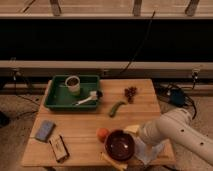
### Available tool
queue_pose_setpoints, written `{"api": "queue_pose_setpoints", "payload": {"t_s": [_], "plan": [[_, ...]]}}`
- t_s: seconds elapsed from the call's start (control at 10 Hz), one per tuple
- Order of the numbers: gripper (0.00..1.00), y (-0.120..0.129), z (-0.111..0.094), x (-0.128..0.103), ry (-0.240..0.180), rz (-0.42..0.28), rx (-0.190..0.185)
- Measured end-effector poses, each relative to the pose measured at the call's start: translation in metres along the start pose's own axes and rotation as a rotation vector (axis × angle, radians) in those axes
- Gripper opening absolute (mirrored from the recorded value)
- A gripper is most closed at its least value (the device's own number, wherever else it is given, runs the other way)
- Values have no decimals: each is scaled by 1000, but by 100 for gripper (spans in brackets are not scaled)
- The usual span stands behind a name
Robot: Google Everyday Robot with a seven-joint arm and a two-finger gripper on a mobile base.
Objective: Stack bowls into tray
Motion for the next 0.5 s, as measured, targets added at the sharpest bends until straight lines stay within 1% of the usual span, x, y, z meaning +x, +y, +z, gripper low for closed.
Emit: {"api": "queue_pose_setpoints", "payload": {"t_s": [0.4, 0.5], "plan": [[80, 0, 1, 0, -2, 1, 1], [80, 2, 3, -2, -8, 8, 7]]}}
